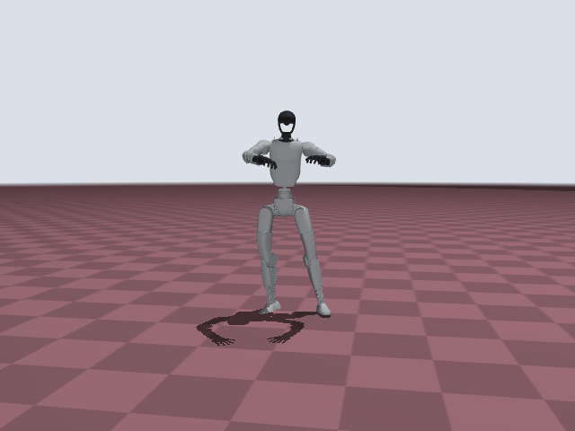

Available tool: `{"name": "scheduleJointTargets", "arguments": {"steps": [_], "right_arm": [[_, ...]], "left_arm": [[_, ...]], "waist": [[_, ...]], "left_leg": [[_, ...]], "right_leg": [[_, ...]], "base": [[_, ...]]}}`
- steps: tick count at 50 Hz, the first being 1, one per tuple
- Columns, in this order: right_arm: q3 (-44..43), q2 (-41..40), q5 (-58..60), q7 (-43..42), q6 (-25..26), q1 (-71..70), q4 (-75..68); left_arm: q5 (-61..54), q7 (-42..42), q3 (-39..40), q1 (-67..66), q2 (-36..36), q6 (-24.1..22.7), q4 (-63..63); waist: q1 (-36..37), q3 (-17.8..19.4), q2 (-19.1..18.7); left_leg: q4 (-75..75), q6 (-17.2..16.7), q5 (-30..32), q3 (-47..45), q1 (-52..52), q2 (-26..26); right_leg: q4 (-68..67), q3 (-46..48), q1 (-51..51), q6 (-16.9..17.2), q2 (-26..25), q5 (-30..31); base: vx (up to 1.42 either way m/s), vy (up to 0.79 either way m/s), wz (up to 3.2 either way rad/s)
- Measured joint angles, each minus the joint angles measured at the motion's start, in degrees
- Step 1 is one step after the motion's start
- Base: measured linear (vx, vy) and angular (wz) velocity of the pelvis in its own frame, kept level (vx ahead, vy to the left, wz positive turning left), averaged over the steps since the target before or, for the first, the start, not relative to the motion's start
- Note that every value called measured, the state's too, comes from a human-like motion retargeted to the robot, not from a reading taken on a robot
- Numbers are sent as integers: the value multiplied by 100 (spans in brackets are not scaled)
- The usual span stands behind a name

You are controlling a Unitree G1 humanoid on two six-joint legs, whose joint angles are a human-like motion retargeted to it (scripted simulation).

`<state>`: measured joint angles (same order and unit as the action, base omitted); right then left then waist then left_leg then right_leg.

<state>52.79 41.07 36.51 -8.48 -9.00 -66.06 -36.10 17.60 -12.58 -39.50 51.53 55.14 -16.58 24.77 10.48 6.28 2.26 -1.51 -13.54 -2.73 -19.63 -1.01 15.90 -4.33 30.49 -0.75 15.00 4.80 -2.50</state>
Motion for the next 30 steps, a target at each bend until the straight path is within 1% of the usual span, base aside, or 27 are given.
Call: {"name": "scheduleJointTargets", "arguments": {"steps": [17,30], "right_arm": [[-679,1236,-427,-169,-77,951,265],[-1550,2235,-719,-522,-109,2091,235]], "left_arm": [[162,-43,201,-195,217,-2,119],[160,-103,355,-327,358,-43,83]], "waist": [[-449,76,-83],[-644,108,-118]], "left_leg": [[-3,-20,34,-113,35,77],[25,9,26,-143,38,86]], "right_leg": [[47,-76,96,0,-99,32],[32,-82,113,0,-101,19]], "base": [[0,0,0],[0,0,0]]}}
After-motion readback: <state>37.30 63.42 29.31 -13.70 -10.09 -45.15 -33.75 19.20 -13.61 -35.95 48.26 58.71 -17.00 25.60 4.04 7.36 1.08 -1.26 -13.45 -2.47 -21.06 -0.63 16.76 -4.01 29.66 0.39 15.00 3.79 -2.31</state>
